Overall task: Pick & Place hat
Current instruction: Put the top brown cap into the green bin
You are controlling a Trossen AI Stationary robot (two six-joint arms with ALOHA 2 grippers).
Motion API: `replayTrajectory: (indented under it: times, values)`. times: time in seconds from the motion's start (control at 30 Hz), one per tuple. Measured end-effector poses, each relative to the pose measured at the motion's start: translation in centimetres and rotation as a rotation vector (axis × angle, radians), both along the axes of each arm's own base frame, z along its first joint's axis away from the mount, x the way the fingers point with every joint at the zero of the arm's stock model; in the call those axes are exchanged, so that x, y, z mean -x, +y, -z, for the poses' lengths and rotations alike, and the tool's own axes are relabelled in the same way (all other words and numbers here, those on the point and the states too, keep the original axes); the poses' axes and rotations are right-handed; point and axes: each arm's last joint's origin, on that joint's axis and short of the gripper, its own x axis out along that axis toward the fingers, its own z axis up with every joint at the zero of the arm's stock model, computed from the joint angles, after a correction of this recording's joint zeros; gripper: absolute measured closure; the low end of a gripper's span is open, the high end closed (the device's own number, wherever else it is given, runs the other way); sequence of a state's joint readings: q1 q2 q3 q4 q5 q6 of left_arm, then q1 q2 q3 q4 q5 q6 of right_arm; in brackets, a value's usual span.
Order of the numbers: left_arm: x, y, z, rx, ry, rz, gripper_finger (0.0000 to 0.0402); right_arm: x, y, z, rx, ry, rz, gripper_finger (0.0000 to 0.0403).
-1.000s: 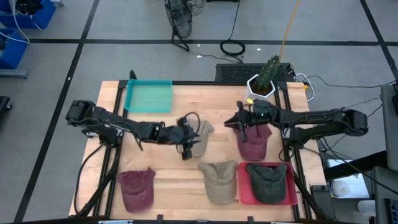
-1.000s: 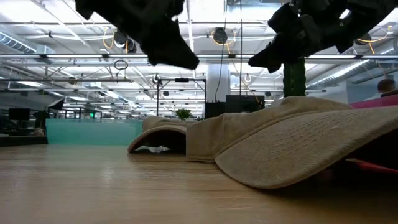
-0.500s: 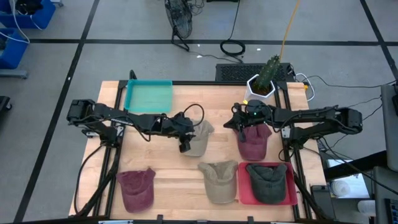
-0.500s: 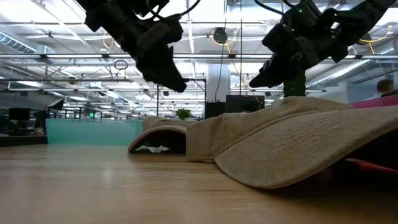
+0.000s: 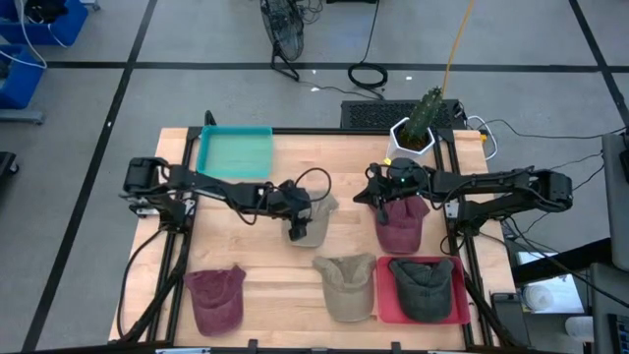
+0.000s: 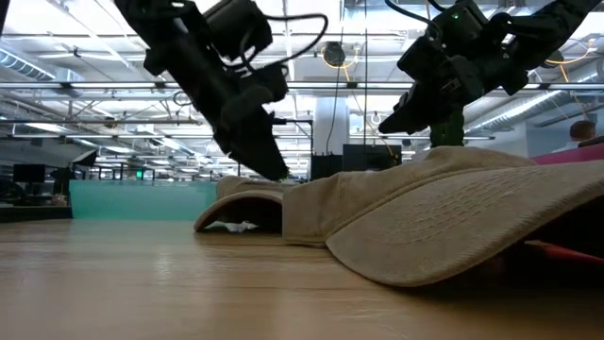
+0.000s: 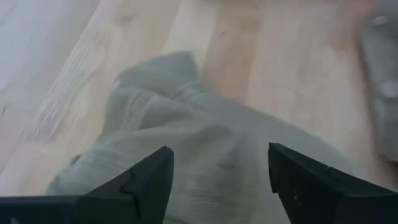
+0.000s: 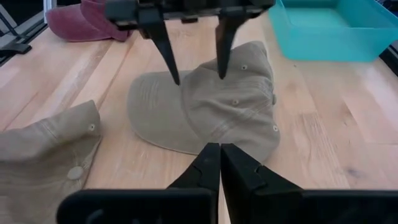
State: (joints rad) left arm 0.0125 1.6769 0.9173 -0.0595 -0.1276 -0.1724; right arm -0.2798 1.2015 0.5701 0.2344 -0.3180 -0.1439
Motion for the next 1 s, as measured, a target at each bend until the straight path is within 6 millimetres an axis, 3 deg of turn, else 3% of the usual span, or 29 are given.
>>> replayTrajectory:
  times: [0.27,1.0]
  values:
    - [0.49,1.15,0.67,0.018,0.071,-0.054,0.0147,0.00,-0.01,-0.01,0.022,-0.002,-0.009,0.0399]
    - [0.48,0.81,0.70,0.030,0.083,0.088,0.0359,0.00,0.00,0.00,0.024,-0.002,-0.010,0.0399]
